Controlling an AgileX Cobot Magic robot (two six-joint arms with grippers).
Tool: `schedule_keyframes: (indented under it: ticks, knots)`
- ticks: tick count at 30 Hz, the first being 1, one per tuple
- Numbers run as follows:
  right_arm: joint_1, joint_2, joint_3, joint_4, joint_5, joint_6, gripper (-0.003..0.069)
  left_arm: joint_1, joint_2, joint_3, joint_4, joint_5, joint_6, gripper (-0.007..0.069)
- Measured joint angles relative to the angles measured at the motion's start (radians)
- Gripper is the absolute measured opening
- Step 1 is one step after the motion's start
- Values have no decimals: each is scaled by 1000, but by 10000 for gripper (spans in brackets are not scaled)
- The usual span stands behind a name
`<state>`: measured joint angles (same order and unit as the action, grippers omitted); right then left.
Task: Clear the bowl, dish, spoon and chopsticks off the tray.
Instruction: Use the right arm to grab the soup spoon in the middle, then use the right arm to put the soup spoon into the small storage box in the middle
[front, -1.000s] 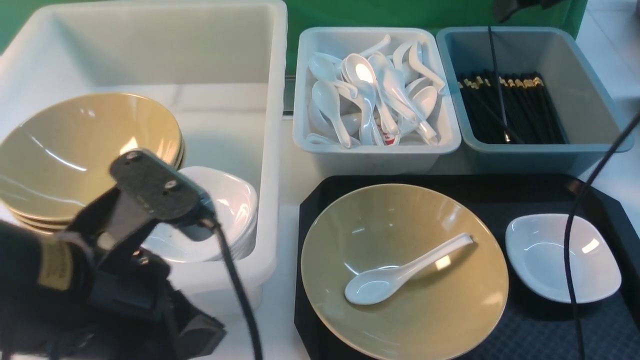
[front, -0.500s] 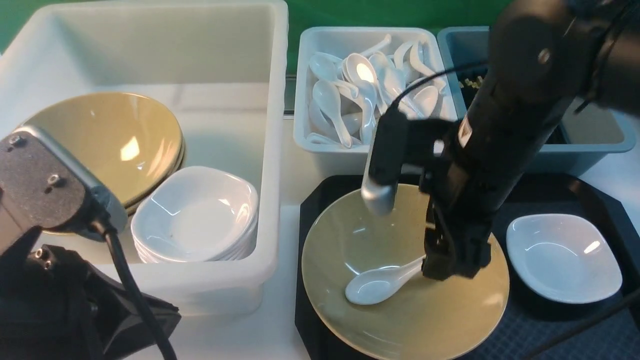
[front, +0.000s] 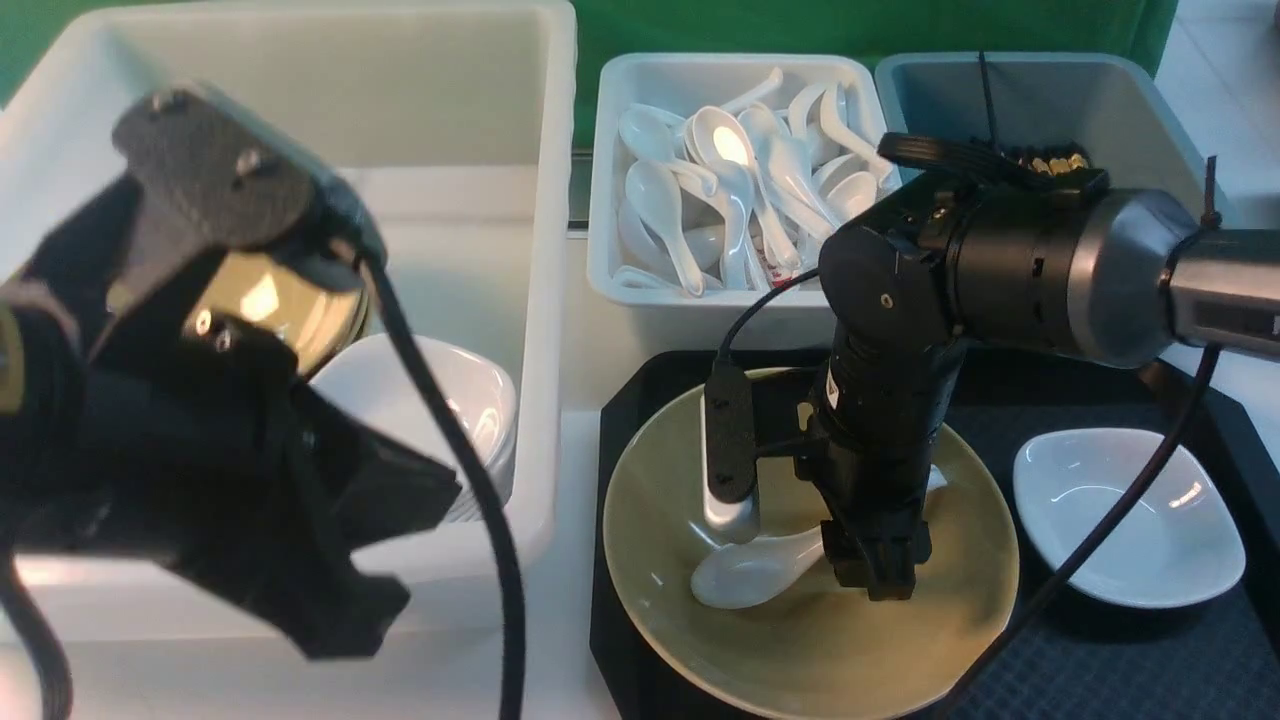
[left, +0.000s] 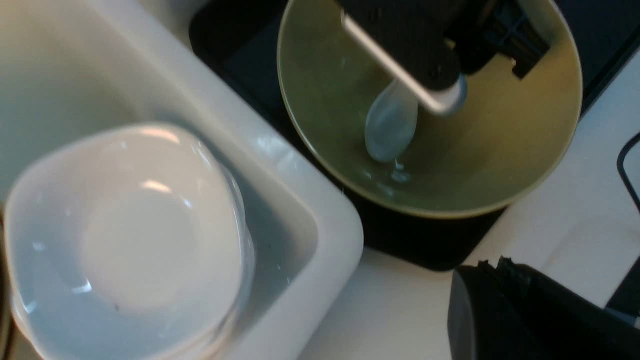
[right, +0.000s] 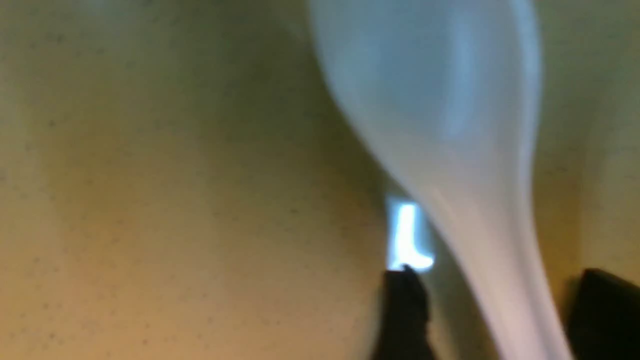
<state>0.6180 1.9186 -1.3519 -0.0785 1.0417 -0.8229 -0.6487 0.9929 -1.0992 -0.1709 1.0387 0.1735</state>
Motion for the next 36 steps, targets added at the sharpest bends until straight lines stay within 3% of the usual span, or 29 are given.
schedule_keyframes:
  ticks: [1,3,5,8,11,15,17,21,24,28,32,34,36]
  knots:
    - [0,0,0,0,1,-3,398,0,10,-13,0,0,5,-11]
    - [0,1,-10,-4,20,-5,195,0,43,-83,7,2,28,-11]
    - [0,-6,-33,-6,45,10,116,0,53,-118,34,8,28,-11]
    - [-1,-23,-71,-17,76,38,119,0,47,-135,86,29,12,-11]
    - [-31,-81,-179,-25,113,81,120,0,5,-142,220,86,-65,-11]
    - [-93,-122,-319,-30,45,197,120,0,-60,-127,312,142,-146,-11]
    - [-119,-123,-367,-32,-52,297,120,0,-82,-110,318,152,-173,-11]
    - [-170,-63,-428,-35,-407,633,120,0,-105,-23,296,155,-219,-11]
    - [-182,-1,-434,-36,-601,712,120,0,-106,33,248,154,-235,-11]
    - [-192,132,-473,-36,-715,785,171,0,-106,108,143,153,-237,-11]
    - [-206,228,-538,-36,-682,838,330,0,-106,143,89,156,-238,-11]
    - [-217,254,-584,-36,-588,869,456,0,-106,147,80,163,-238,-11]
    - [-227,255,-627,-36,-470,889,522,0,-106,147,79,164,-238,-11]
